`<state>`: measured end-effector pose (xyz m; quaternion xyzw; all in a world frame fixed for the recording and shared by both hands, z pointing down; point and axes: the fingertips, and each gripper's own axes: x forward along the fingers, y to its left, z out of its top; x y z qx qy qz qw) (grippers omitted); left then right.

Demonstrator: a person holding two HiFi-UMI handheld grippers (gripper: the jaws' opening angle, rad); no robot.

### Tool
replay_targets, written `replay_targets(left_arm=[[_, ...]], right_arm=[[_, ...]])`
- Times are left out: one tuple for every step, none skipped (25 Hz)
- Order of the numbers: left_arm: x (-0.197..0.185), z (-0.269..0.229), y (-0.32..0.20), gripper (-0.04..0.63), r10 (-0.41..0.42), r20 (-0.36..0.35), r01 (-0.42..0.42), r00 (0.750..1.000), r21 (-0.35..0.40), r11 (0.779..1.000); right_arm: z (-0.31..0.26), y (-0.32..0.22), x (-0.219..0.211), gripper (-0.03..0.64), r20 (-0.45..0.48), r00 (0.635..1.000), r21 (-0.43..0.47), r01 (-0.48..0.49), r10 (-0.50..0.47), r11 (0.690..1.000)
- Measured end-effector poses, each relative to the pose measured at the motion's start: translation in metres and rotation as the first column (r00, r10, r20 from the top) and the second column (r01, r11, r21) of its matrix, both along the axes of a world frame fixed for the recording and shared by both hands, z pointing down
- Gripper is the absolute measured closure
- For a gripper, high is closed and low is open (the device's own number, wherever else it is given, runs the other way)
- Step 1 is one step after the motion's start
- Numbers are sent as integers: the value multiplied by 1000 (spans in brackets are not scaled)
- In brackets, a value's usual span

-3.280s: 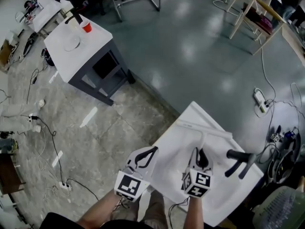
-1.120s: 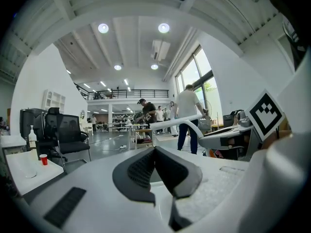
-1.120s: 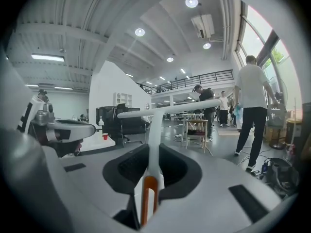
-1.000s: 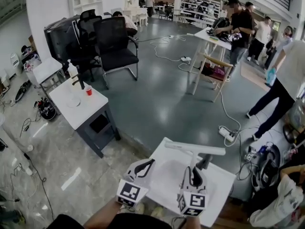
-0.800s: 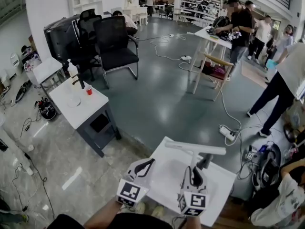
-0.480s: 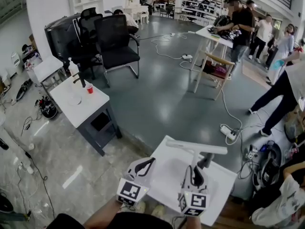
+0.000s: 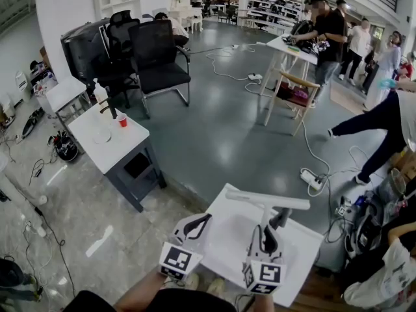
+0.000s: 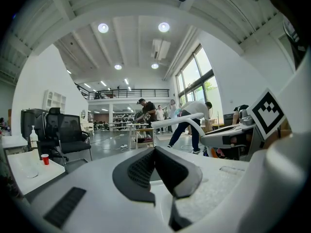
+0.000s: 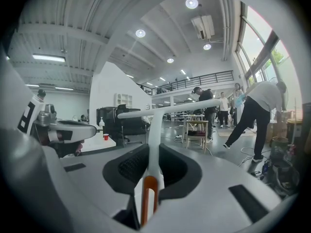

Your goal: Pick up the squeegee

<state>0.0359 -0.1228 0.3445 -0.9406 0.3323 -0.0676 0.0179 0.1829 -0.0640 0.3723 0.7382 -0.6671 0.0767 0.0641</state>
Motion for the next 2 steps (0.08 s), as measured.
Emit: replay_targets(left_arm=[[-1,0,0,594,-1,0,1,1000,2,1000],[-2,0,-1,594,-2,-1,2,1000,5,1000]], right_arm=[[2,0,-1,552,2,1000,0,1,-1,1000],[3,0,-1,552,4,1000,0,2,-2,1000]])
